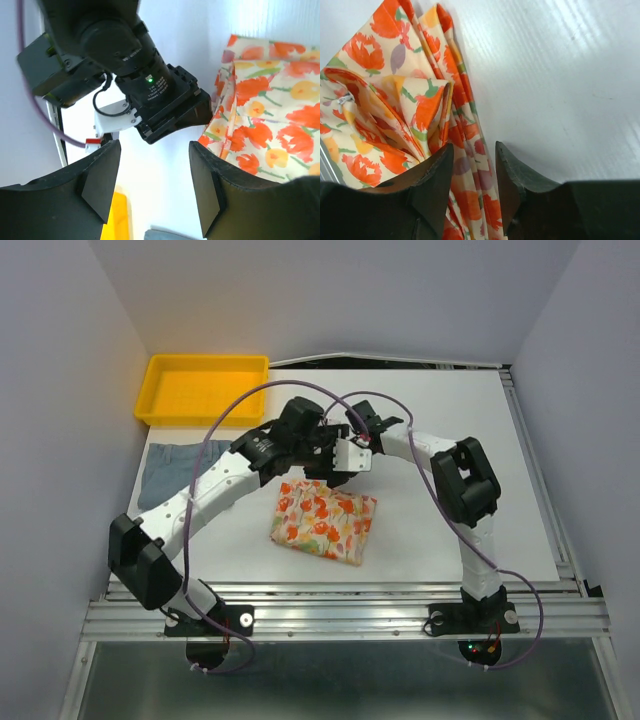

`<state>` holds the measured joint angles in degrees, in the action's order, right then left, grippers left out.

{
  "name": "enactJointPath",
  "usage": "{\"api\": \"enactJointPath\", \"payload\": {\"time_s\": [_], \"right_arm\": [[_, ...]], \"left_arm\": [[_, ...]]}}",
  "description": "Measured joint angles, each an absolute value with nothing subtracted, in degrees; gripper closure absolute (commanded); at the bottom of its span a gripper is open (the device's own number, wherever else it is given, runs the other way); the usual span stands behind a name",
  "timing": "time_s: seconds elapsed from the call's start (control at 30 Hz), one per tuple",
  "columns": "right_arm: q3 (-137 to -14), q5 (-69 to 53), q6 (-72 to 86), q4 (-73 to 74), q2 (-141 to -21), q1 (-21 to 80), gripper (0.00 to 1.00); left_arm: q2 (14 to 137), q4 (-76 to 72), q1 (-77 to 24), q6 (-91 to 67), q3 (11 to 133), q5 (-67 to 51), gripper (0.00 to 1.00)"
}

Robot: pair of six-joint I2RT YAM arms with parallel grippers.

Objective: Fold and stack the skirts
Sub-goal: Fold the skirt

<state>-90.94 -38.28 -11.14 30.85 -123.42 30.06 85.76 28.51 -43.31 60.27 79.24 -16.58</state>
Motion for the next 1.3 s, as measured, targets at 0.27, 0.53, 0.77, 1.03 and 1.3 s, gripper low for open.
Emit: {"api": "enactJointPath", "payload": {"time_s": [0.27,0.53,0.77,1.03,1.3], "right_arm": [[-97.27,-37.52,-10.15,31.44,-123.92,29.41,0.56],[-98.21,-40.56,-9.41,32.62,-127.20,29.28,0.56],[-98.19,-43.31,-9.45,34.13,-128.64,29.34,0.58],[-96.95,-44.01,-9.69,34.09,-128.77,29.34,0.59],[-95.85,-45.45,-10.11,33.85,-128.77,29.45,0.60]], "left_arm": [[83.20,28.95,-34.09,45.39,74.35,-23.03,0.31],[87.81,28.47,-25.63,33.41,67.85,-28.56,0.23],[90.48,26.46,-24.71,30.63,65.04,-32.97,0.23],[94.65,21.65,-24.71,26.30,61.39,-33.47,0.23],[94.00,17.74,-24.67,22.63,59.27,-30.09,0.40]]}}
